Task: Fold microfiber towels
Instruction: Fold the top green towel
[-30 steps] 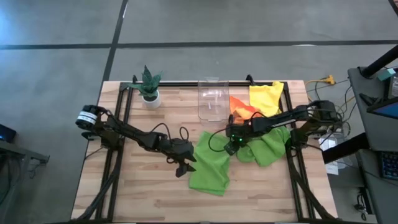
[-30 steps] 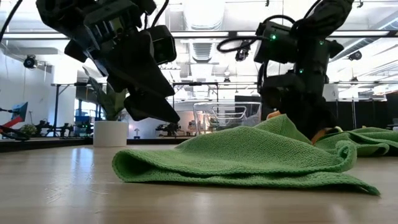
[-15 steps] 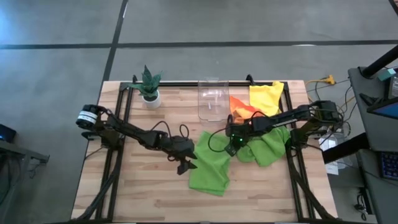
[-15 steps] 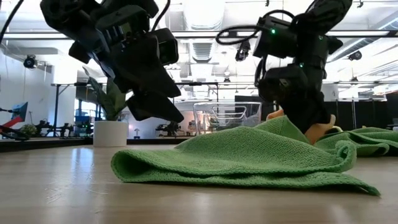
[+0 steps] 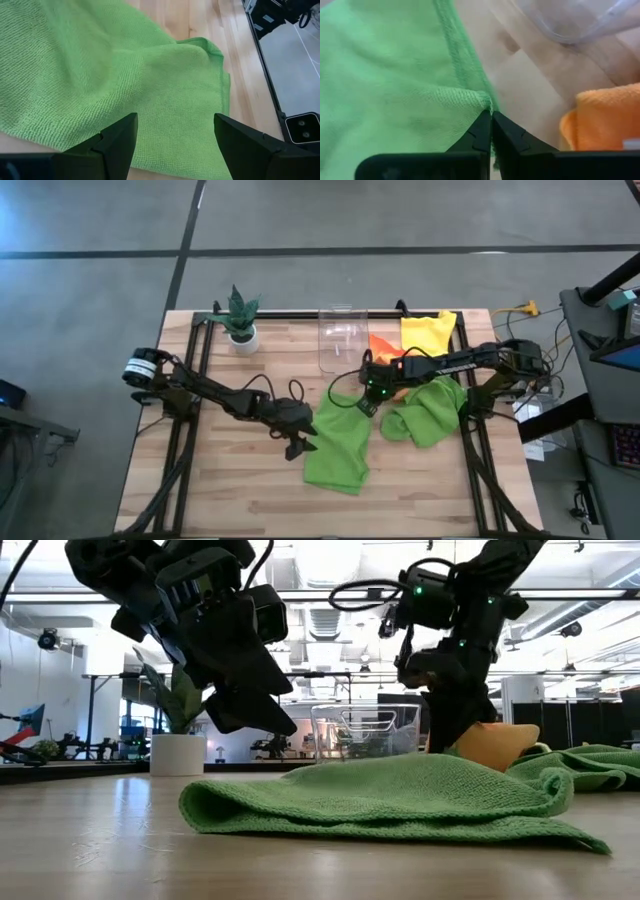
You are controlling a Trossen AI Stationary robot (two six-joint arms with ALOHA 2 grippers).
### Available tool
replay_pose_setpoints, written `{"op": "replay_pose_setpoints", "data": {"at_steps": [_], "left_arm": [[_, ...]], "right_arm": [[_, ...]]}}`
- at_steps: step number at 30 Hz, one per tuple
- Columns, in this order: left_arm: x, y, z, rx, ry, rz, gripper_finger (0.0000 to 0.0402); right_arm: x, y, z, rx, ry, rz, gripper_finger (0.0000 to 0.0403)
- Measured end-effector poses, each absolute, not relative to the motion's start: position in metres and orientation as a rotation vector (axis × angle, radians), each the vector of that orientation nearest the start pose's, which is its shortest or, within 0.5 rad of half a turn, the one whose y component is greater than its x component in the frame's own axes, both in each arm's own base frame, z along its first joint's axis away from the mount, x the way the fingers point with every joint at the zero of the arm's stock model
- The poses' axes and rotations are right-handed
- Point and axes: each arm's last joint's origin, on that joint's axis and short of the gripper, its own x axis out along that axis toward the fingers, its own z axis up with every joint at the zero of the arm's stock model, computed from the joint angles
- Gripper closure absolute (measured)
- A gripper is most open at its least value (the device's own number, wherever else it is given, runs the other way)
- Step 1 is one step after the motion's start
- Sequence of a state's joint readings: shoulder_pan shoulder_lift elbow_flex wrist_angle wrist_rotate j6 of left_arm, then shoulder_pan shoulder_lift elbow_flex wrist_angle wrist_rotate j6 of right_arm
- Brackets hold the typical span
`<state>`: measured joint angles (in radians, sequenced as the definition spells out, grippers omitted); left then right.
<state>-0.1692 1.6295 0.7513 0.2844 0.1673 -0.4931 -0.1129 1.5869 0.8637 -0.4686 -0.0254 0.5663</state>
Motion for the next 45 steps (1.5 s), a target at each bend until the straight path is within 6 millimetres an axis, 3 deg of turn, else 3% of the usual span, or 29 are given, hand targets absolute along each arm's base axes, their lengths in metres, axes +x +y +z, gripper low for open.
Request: {"op": "replay_pose_setpoints", "data": {"at_steps": [17,29,34,39,45], "left_arm": [[0.313,-0.056,0.163,-0.475,0.659,-0.168,0.0155],[0.316,-0.040,0.164,-0.474,0.631,-0.080,0.0155],[0.316,-0.024,0.172,-0.387,0.588,-0.071,0.0155],[0.317,-0.004,0.173,-0.403,0.571,-0.010,0.0155],[0.318,0.018,0.164,-0.419,0.600,0.031,0.0173]], "right_arm": [[0.282,-0.033,0.160,0.568,1.138,-0.373,0.0390],[0.283,-0.034,0.161,0.625,1.126,-0.413,0.0297],[0.290,-0.032,0.181,0.625,1.062,-0.390,0.0273],[0.295,-0.004,0.208,0.630,0.971,-0.325,0.0274],[0.292,0.054,0.213,0.642,0.905,-0.312,0.0288]]}}
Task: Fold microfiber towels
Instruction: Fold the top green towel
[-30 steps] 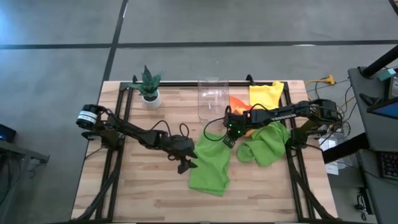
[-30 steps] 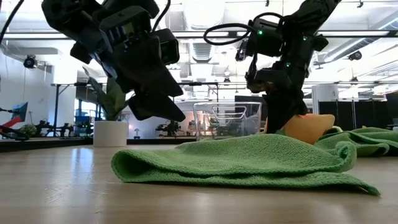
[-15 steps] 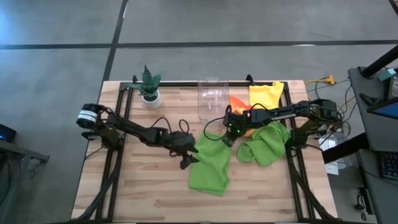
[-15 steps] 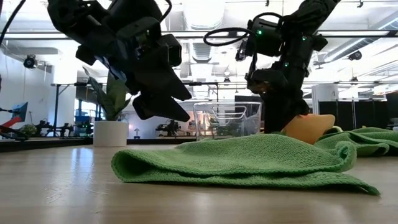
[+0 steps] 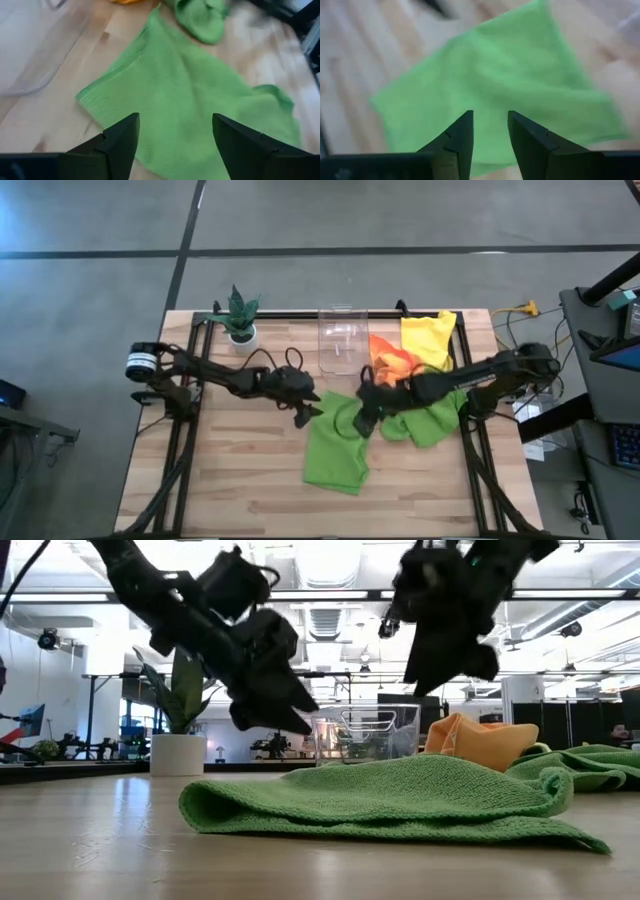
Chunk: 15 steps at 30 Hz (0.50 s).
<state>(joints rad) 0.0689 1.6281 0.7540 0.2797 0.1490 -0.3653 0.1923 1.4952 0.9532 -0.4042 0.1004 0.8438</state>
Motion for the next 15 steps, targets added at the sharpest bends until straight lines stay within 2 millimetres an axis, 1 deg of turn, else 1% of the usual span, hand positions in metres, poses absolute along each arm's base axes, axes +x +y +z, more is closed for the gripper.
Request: {"op": "replay_pose_setpoints", "data": {"at_steps": [4,7,9,12,15], "left_arm": [[0.325,0.022,0.158,-0.293,0.627,0.010,0.0213],[0.334,0.025,0.157,-0.139,0.663,0.024,0.0241],[0.341,0.028,0.155,-0.097,0.694,0.105,0.0254],[0.346,0.039,0.155,-0.077,0.722,0.204,0.0263],[0.354,0.047,0.157,-0.101,0.711,0.190,0.0264]], "right_arm": [[0.292,0.092,0.212,0.666,0.816,-0.287,0.0297],[0.289,0.109,0.207,0.709,0.810,-0.305,0.0303],[0.287,0.116,0.205,0.741,0.816,-0.309,0.0307],[0.286,0.125,0.203,0.789,0.811,-0.304,0.0313],[0.285,0.130,0.203,0.819,0.805,-0.301,0.0319]]}}
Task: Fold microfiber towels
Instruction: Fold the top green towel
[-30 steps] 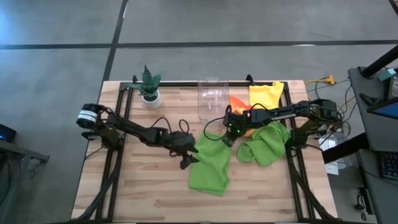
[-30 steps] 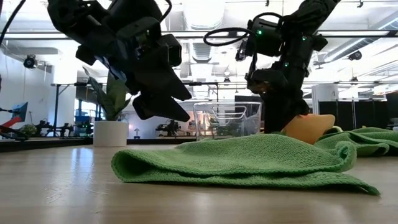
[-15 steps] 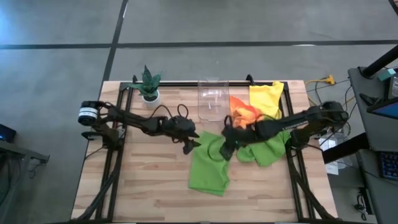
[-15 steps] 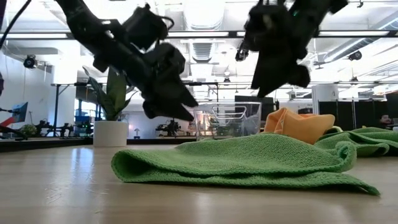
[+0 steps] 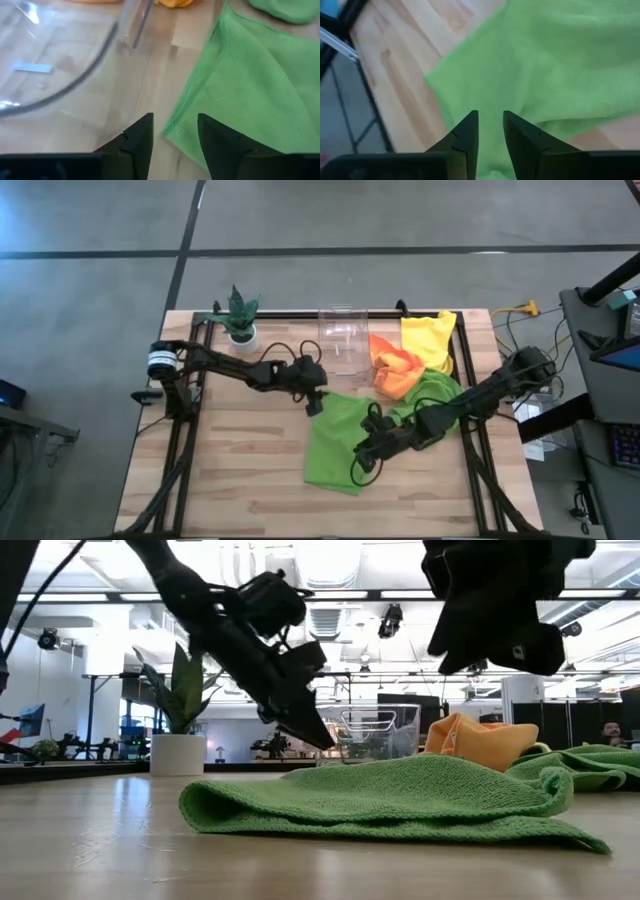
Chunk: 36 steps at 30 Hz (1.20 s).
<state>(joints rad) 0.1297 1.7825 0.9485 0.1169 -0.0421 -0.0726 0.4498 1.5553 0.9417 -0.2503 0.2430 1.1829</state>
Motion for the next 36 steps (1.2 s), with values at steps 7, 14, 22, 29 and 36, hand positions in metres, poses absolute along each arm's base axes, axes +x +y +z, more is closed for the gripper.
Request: {"op": "replay_pose_setpoints", "data": {"at_steps": [7,14,22,29,36], "left_arm": [[0.372,0.049,0.138,-0.157,0.859,0.114,0.0265],[0.371,0.050,0.136,-0.152,0.935,0.174,0.0301],[0.359,0.050,0.148,-0.135,0.998,0.206,0.0394],[0.352,0.047,0.143,-0.144,1.047,0.211,0.0401],[0.345,0.042,0.137,-0.236,1.064,0.167,0.0401]], "right_arm": [[0.284,0.134,0.203,0.850,0.786,-0.306,0.0330],[0.287,0.135,0.209,0.848,0.763,-0.293,0.0331],[0.288,0.135,0.209,0.815,0.766,-0.281,0.0333],[0.289,0.134,0.200,0.757,0.758,-0.321,0.0332],[0.304,0.148,0.164,0.677,0.840,-0.226,0.0335]]}}
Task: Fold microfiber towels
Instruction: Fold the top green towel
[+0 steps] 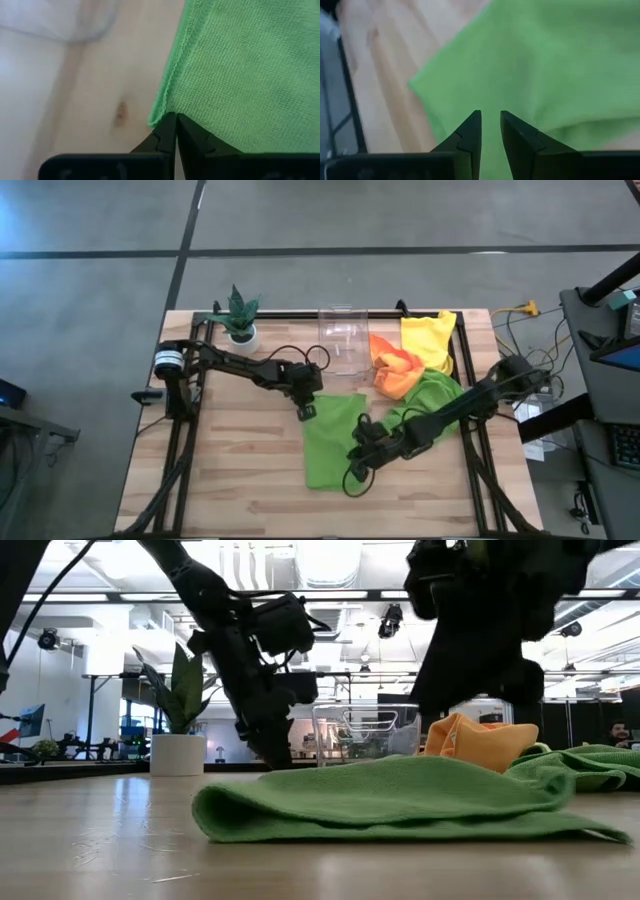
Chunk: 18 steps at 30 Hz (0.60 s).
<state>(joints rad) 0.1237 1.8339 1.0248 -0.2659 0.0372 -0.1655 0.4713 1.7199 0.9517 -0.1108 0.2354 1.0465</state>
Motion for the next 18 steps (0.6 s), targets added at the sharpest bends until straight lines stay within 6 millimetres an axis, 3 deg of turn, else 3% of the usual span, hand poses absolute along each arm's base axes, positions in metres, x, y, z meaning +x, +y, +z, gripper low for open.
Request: {"op": "replay_pose_setpoints", "data": {"at_steps": [4,7,13,18], "left_arm": [[0.335,0.029,0.134,-0.322,1.089,0.107,0.0401],[0.325,0.013,0.133,-0.331,1.117,0.042,0.0402],[0.297,-0.001,0.147,-0.321,1.120,0.006,0.0401],[0.283,-0.002,0.165,-0.301,1.005,-0.051,0.0401]], "right_arm": [[0.312,0.159,0.151,0.684,0.894,-0.178,0.0335],[0.313,0.168,0.153,0.681,0.896,-0.157,0.0339],[0.310,0.180,0.163,0.661,0.866,-0.129,0.0345],[0.309,0.181,0.164,0.666,0.863,-0.132,0.0344]]}}
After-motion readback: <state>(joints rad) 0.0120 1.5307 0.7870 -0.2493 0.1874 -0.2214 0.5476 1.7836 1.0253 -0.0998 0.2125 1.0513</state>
